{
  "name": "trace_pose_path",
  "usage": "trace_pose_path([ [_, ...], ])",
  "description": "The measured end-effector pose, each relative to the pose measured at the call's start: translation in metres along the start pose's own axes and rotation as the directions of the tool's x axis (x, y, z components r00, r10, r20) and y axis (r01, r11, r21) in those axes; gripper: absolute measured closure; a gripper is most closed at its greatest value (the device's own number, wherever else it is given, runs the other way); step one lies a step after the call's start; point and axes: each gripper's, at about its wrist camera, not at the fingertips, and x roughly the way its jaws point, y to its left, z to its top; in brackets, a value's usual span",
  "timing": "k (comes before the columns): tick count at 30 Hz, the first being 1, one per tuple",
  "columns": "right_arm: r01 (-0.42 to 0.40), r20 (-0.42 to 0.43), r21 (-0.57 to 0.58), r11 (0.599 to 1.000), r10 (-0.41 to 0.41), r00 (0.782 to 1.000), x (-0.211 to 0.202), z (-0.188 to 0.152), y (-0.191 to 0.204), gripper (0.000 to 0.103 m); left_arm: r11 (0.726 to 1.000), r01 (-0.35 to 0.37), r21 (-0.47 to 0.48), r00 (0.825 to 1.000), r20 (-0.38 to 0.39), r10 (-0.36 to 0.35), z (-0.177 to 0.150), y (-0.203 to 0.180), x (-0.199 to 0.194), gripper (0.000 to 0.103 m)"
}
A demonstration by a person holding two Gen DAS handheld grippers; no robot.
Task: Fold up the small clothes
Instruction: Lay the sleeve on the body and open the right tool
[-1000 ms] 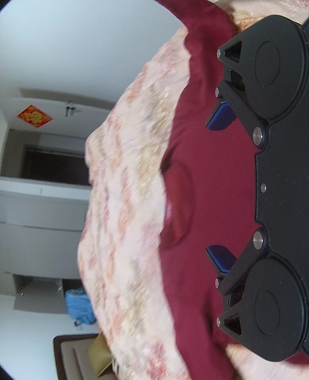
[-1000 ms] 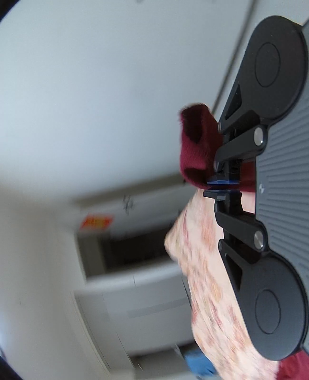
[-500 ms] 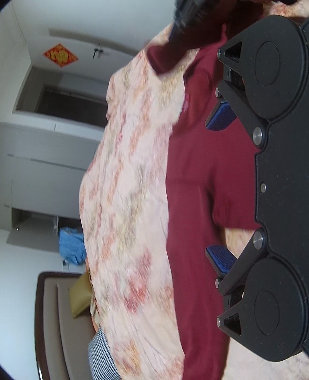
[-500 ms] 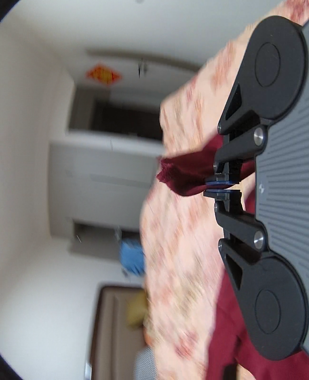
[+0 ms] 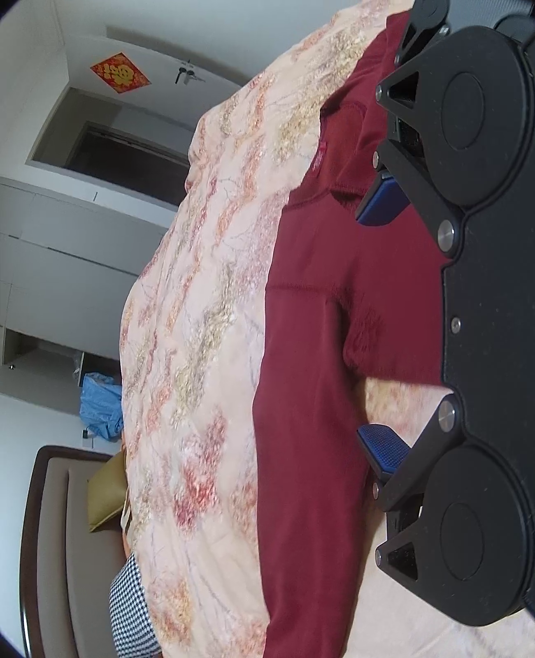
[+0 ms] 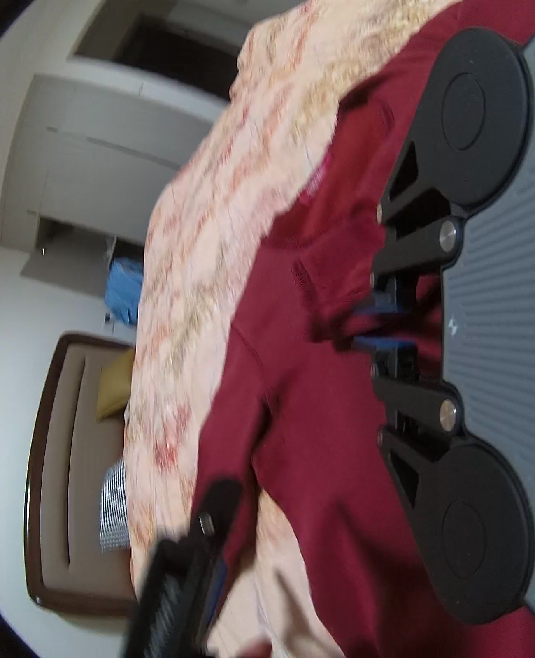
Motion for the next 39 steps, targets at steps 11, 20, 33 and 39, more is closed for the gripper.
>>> trace_pose_path([
  [11,0.094,0.093,0.235,0.968,-0.119,0.989,-0.107,-0.051,-0.091,0.000,0.988,0.127,0.090,0.991,0.029,-0.130,-0.014,-0.076,0.058,0.001],
  [20,0.293,-0.032,0.557,0.777,-0.333,0.942,-0.124,-0.107,-0.201,0.002,0.995,0.100,0.029,0.995,0.002,-0.100,-0.036,-0.070,0.092,0.001],
  [33,0.358,-0.081,0.669,0.652,-0.414,0.907,-0.095,-0.130,-0.237,0.092,0.995,0.042,0.087,0.999,0.007,-0.043,-0.051,-0.074,0.099,0.001],
  [39,0.362,-0.110,0.696,0.620,-0.406,0.907,-0.099,-0.136,-0.238,0.076,0.996,0.061,0.065,0.998,0.023,-0.062,-0.053,-0.069,0.096,0.001],
])
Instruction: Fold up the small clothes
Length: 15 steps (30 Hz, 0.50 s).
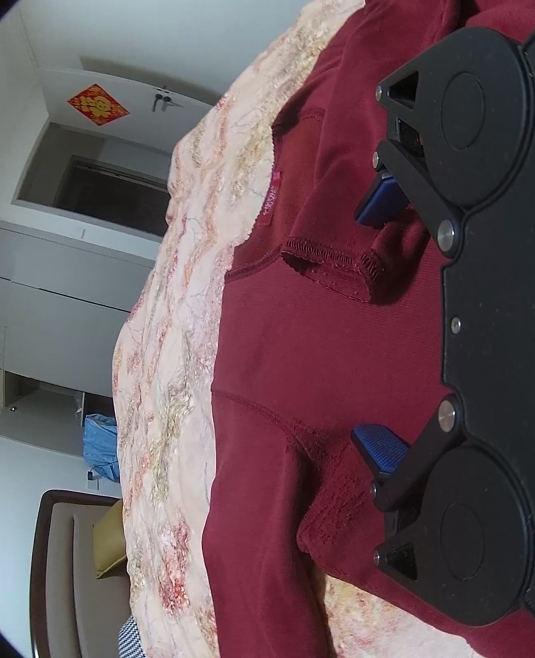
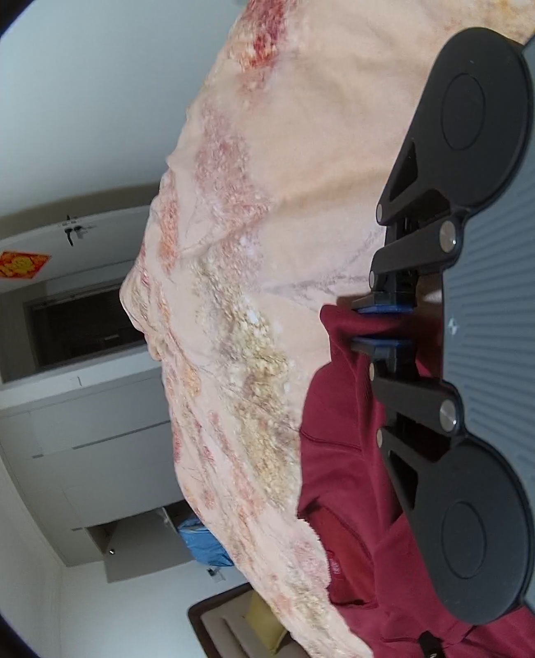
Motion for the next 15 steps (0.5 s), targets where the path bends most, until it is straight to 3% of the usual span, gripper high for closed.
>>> trace_pose_path([
  [5,-0.057,0.011,-0.059,0.997,0.058,0.998,-0.042,-0.018,0.005,0.036,0.995,0.068,-0.073,0.997,0.045,-0.065,-0.003,0.014,-0.007,0.001],
  [9,-0.044,0.010,-0.085,0.995,0.045,0.999,-0.056,-0.042,0.006,0.031,0.975,0.154,-0.159,0.987,0.069,-0.145,0.004,0.027,-0.015,0.001],
  [13,-0.040,0.049,-0.097,0.994,0.045,0.998,-0.060,-0.052,0.007,0.016,0.956,0.198,-0.218,0.980,0.013,-0.200,0.019,0.025,-0.016,0.001],
  [15,-0.034,0.054,-0.114,0.993,0.040,0.998,-0.059,-0.054,0.010,0.010,0.954,0.196,-0.227,0.978,-0.033,-0.208,0.025,0.015,-0.012,0.006],
])
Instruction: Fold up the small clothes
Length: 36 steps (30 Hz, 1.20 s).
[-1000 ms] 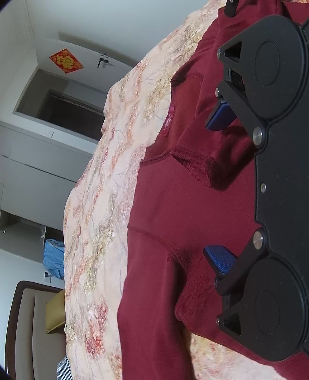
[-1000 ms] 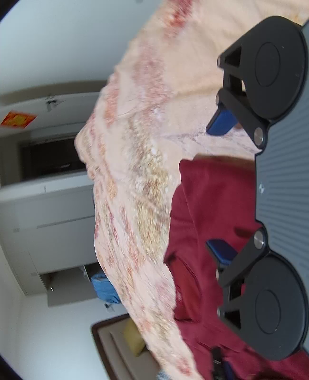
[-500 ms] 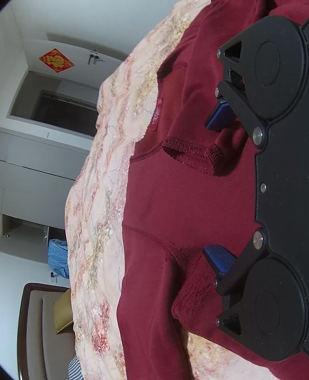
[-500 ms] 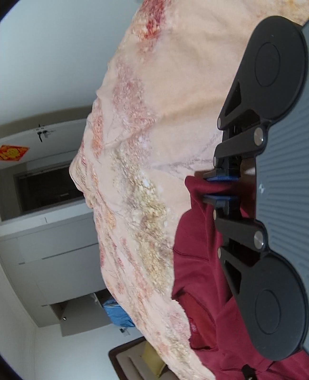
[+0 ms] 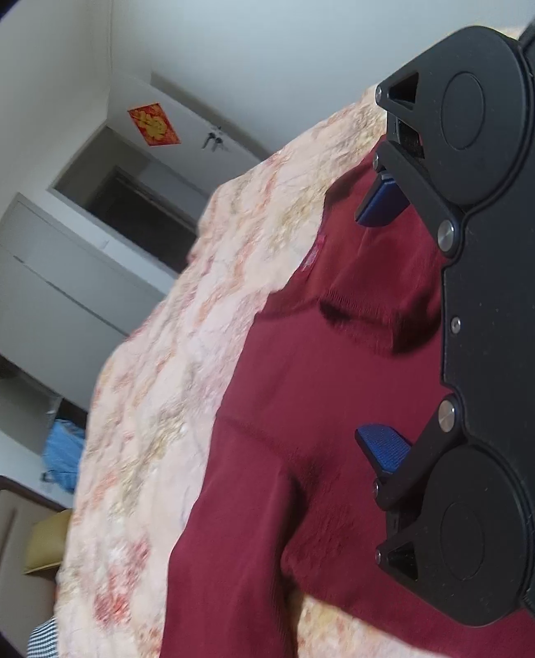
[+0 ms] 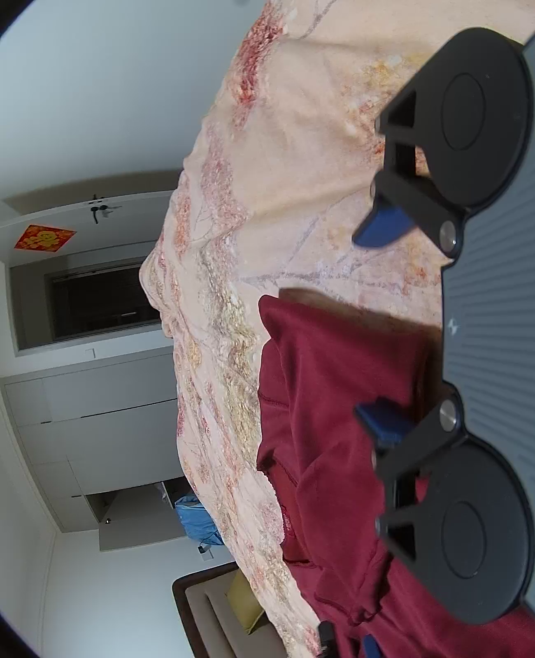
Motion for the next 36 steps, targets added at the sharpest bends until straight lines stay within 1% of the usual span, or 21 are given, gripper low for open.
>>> trace_pose_path([
  [2,0.003,0.002,-0.014,1.000,-0.003,1.000,0.002,-0.002,0.001,0.007,0.999,-0.053,0.002,0.996,-0.074,0.053,0.002,-0.012,0.009,0.013],
  [4,-0.002,0.003,-0.014,1.000,0.002,1.000,0.002,-0.003,0.001,0.005,0.995,-0.097,0.014,0.990,-0.104,0.098,0.003,-0.022,0.013,0.021],
  [5,-0.005,0.003,-0.010,1.000,0.005,1.000,0.003,-0.003,0.001,0.004,0.994,-0.112,0.012,0.988,-0.108,0.113,0.003,-0.024,0.013,0.029],
  [6,-0.009,0.004,-0.005,1.000,0.009,1.000,0.003,-0.004,-0.001,0.004,0.993,-0.116,-0.003,0.987,-0.112,0.115,0.003,-0.026,0.014,0.043],
  [7,-0.014,0.005,0.000,1.000,0.014,1.000,0.003,-0.005,-0.002,0.003,0.994,-0.108,-0.024,0.988,-0.114,0.104,0.004,-0.026,0.014,0.052],
  [8,-0.018,0.006,0.003,1.000,0.018,1.000,0.003,-0.005,-0.003,0.002,0.994,-0.099,-0.043,0.989,-0.117,0.093,0.005,-0.026,0.015,0.069],
  [9,-0.021,0.007,0.004,1.000,0.021,1.000,0.003,-0.005,-0.003,0.002,0.994,-0.093,-0.053,0.989,-0.119,0.086,0.006,-0.028,0.016,0.082],
  [11,-0.022,0.010,0.003,1.000,0.022,1.000,0.003,-0.006,-0.003,0.001,0.995,-0.089,-0.042,0.992,-0.097,0.084,0.008,-0.032,0.013,0.095],
  [15,-0.022,0.020,0.001,1.000,0.022,1.000,0.001,-0.007,-0.003,0.001,0.998,-0.053,-0.015,0.999,-0.002,0.053,0.013,-0.034,-0.009,0.096],
  [18,-0.025,0.026,0.002,1.000,0.025,0.999,0.001,-0.007,-0.003,0.001,0.998,-0.054,-0.012,0.998,0.033,0.054,0.007,-0.020,-0.027,0.096],
  [20,-0.029,0.031,0.001,1.000,0.029,0.999,0.000,-0.007,-0.003,0.000,0.997,-0.077,-0.017,0.997,0.016,0.077,-0.004,-0.007,-0.032,0.096],
  [22,-0.033,0.034,-0.003,0.999,0.033,0.999,-0.001,-0.008,-0.002,0.000,0.995,-0.101,-0.025,0.995,-0.019,0.101,-0.017,0.007,-0.027,0.096],
  [23,-0.032,0.032,-0.007,0.999,0.032,0.999,0.000,-0.008,-0.002,0.000,0.994,-0.102,-0.041,0.994,-0.033,0.101,-0.023,0.014,-0.025,0.096],
  [25,-0.028,0.027,-0.014,1.000,0.028,0.999,0.000,-0.008,0.000,0.000,0.995,-0.092,-0.046,0.996,-0.018,0.091,-0.030,0.018,-0.023,0.096],
  [28,-0.023,0.022,-0.022,0.999,0.023,0.999,0.001,-0.009,0.001,0.000,0.995,-0.103,-0.006,0.995,-0.011,0.103,-0.032,0.015,-0.022,0.095],
  [32,-0.015,0.004,-0.029,0.999,0.015,1.000,0.005,-0.009,0.001,0.000,0.995,-0.096,-0.020,0.995,-0.008,0.096,-0.032,0.019,-0.024,0.092],
  [34,-0.007,-0.006,-0.040,0.999,0.007,1.000,0.007,-0.009,0.004,0.000,0.995,-0.095,-0.019,0.995,-0.011,0.094,-0.030,0.017,-0.026,0.087],
  [35,-0.001,-0.009,-0.047,0.999,0.000,1.000,0.008,-0.010,0.005,0.000,0.996,-0.092,-0.015,0.996,-0.013,0.092,-0.028,0.014,-0.028,0.075],
  [36,0.005,-0.011,-0.056,0.998,-0.005,1.000,0.008,-0.010,0.006,0.000,0.996,-0.083,-0.013,0.996,-0.014,0.083,-0.026,0.013,-0.030,0.057],
])
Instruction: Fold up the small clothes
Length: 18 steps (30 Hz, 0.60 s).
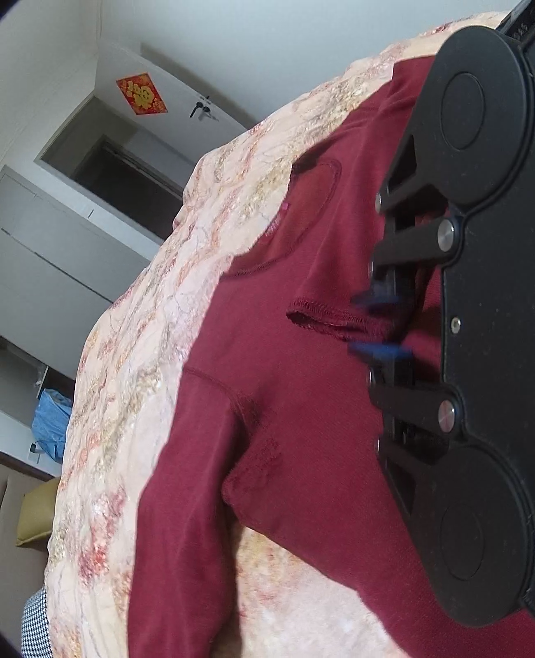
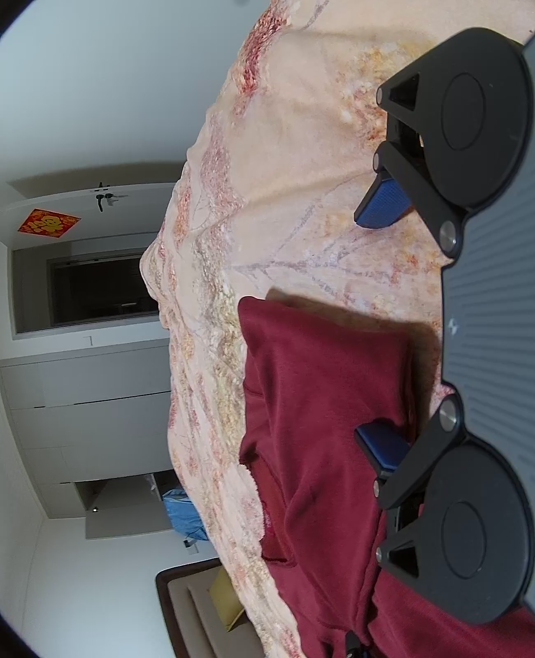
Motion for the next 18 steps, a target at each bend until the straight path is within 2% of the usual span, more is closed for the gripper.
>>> trace_pose_path([
  [1,0.004,0.000,-0.007,1.000,-0.004,1.000,0.000,0.000,0.001,0.000,1.000,0.013,-0.002,1.000,0.002,-0.013,0.003,-0.001,-0.004,0.047],
  [2,0.006,0.000,-0.010,1.000,-0.006,1.000,0.001,-0.001,0.001,0.000,1.000,0.020,-0.008,1.000,0.009,-0.020,0.006,-0.002,-0.008,0.029],
  [3,0.006,0.002,-0.010,1.000,-0.006,1.000,0.001,-0.001,0.001,0.000,1.000,0.020,-0.013,1.000,0.019,-0.020,0.009,-0.003,-0.013,0.017],
  [6,-0.007,0.008,0.004,1.000,0.007,1.000,0.000,-0.001,-0.002,0.000,1.000,0.003,-0.025,0.999,0.038,-0.002,0.018,0.002,-0.031,0.004],
  [9,-0.026,0.025,0.024,0.999,0.025,0.999,-0.003,-0.002,-0.006,0.000,0.998,-0.043,-0.039,0.997,0.060,0.046,0.029,0.021,-0.050,0.001],
  [12,-0.047,0.052,0.048,0.998,0.045,0.998,-0.007,-0.003,-0.010,0.000,0.989,-0.127,-0.071,0.989,0.073,0.132,0.039,0.055,-0.073,0.001],
  [14,-0.058,0.080,0.060,0.997,0.053,0.995,-0.012,-0.003,-0.012,0.000,0.976,-0.196,-0.096,0.976,0.082,0.204,0.044,0.084,-0.089,0.001],
  [18,-0.098,0.157,0.054,0.994,0.089,0.984,-0.029,0.001,-0.011,0.000,0.937,-0.316,-0.150,0.938,0.100,0.333,0.055,0.144,-0.121,0.001],
])
